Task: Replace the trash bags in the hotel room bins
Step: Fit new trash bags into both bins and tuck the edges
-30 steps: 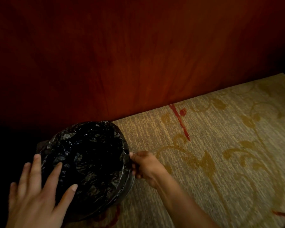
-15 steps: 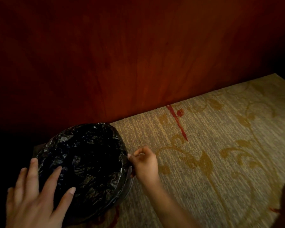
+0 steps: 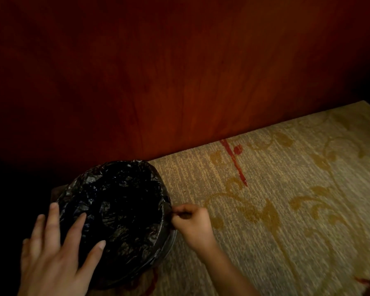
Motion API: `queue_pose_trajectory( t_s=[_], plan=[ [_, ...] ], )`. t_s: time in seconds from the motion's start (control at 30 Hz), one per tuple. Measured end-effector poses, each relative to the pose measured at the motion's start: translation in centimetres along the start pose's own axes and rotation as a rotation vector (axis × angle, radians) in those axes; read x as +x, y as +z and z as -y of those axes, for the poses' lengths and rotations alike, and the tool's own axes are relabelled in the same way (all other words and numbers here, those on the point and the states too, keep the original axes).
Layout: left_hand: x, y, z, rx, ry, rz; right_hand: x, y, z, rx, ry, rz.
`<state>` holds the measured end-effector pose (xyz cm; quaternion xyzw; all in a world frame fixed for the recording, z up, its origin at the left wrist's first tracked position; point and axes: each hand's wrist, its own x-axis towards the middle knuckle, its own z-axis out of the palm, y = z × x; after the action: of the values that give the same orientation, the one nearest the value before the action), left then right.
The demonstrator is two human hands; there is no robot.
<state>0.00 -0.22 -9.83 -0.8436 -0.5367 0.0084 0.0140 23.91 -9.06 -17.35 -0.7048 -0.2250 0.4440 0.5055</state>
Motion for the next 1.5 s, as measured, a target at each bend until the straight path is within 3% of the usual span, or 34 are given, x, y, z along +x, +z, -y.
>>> queue_pose_trajectory(
  t_s=[0.17, 0.4, 0.57, 0.77, 0.97, 1.13, 1.27, 1.4, 1.5],
  plan=[
    [0.0, 0.3, 0.3, 0.004, 0.002, -0.015, 1.1, 0.3, 0.7, -0.308, -0.106, -0.047],
    [-0.1, 0.3, 0.3, -0.007, 0.016, -0.041, 0.4, 0.8, -0.2, -0.123, -0.028, -0.097],
    [-0.2, 0.7, 0.6, 0.008, 0.003, -0.059, -0.3, -0.5, 0.4, 0.080, -0.058, 0.041],
    [0.0, 0.8, 0.8, 0.034, 0.004, -0.055, 0.0, -0.9, -0.1, -0.057, -0.141, 0.063],
    [-0.2, 0.9, 0.6, 0.083, 0.036, -0.028, 0.1, -0.6, 0.5, 0.039, -0.001, 0.030],
    [-0.3, 0.3, 0.4, 0.052, 0.018, -0.010, 0.7, -0.8, 1.1, 0.553, 0.370, 0.111],
    [-0.4, -0.1, 0.1, 0.066, 0.011, 0.033, 1.5, -1.4, 0.1, 0.795, 0.626, 0.214],
    [-0.3, -0.7, -0.9, 0.088, -0.001, 0.069, 1.9, -2.1, -0.6, 0.938, 0.647, 0.365],
    [-0.1, -2.0, -1.5, 0.030, -0.004, 0.110, 2.3, -2.7, -1.5, 0.871, 0.583, 0.365]
  ],
)
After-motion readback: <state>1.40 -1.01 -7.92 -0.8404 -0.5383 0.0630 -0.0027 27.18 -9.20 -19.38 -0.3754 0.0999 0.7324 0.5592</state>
